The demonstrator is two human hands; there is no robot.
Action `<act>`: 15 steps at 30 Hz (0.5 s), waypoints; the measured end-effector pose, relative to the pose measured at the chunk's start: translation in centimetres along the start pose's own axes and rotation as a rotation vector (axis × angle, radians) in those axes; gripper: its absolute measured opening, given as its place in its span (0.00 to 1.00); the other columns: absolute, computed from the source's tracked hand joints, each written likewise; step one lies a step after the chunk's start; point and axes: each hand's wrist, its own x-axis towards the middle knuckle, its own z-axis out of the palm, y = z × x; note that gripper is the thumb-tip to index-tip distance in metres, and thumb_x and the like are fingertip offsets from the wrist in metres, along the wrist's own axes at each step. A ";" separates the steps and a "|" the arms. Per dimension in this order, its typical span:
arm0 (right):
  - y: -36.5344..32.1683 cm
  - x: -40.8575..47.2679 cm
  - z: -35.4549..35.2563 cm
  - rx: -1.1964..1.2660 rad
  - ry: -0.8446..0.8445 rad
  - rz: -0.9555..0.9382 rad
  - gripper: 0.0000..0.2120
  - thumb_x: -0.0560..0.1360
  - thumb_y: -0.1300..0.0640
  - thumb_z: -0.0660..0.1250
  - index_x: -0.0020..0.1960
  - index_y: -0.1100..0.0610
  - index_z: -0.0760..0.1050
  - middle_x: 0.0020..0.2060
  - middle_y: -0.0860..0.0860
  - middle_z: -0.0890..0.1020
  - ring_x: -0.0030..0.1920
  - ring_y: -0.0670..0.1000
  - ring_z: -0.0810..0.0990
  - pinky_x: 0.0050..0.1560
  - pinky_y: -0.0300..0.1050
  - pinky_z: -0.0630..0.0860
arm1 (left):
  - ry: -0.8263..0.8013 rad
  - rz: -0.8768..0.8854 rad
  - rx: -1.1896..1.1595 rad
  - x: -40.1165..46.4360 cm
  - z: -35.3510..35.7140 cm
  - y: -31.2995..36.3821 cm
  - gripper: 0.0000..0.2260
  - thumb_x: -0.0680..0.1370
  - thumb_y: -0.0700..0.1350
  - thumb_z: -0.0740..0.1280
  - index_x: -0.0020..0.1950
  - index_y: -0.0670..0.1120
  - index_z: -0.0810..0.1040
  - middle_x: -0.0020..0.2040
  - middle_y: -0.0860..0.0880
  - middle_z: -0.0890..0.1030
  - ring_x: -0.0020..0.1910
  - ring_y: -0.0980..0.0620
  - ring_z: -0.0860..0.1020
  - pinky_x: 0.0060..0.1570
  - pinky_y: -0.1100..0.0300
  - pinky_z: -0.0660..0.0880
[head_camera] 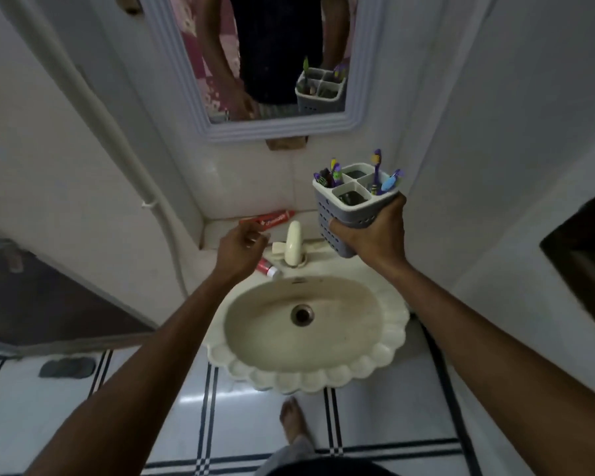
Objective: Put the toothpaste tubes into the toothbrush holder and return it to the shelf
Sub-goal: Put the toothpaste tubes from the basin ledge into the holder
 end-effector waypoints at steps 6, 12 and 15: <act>6.0 -1.0 4.6 -0.010 -0.004 0.130 0.57 0.57 0.44 0.92 0.77 0.58 0.67 0.70 0.52 0.77 0.69 0.49 0.80 0.67 0.39 0.80 | -0.303 0.091 0.369 2.9 2.5 -8.6 0.15 0.80 0.42 0.72 0.67 0.45 0.83 0.62 0.45 0.85 0.59 0.42 0.83 0.58 0.49 0.80; 9.4 -1.6 6.4 -0.131 0.007 0.223 0.61 0.52 0.33 0.88 0.78 0.53 0.68 0.70 0.50 0.79 0.72 0.55 0.79 0.66 0.54 0.82 | -0.495 0.293 0.875 6.0 4.6 -11.5 0.21 0.78 0.43 0.72 0.71 0.50 0.79 0.70 0.49 0.80 0.71 0.42 0.75 0.68 0.45 0.72; 10.3 -1.1 7.0 -0.236 -0.004 0.243 0.63 0.53 0.30 0.85 0.80 0.51 0.66 0.72 0.53 0.78 0.73 0.59 0.75 0.68 0.60 0.79 | -0.533 0.391 1.071 6.8 5.0 -11.9 0.23 0.77 0.43 0.72 0.72 0.52 0.76 0.72 0.49 0.76 0.72 0.43 0.72 0.70 0.47 0.68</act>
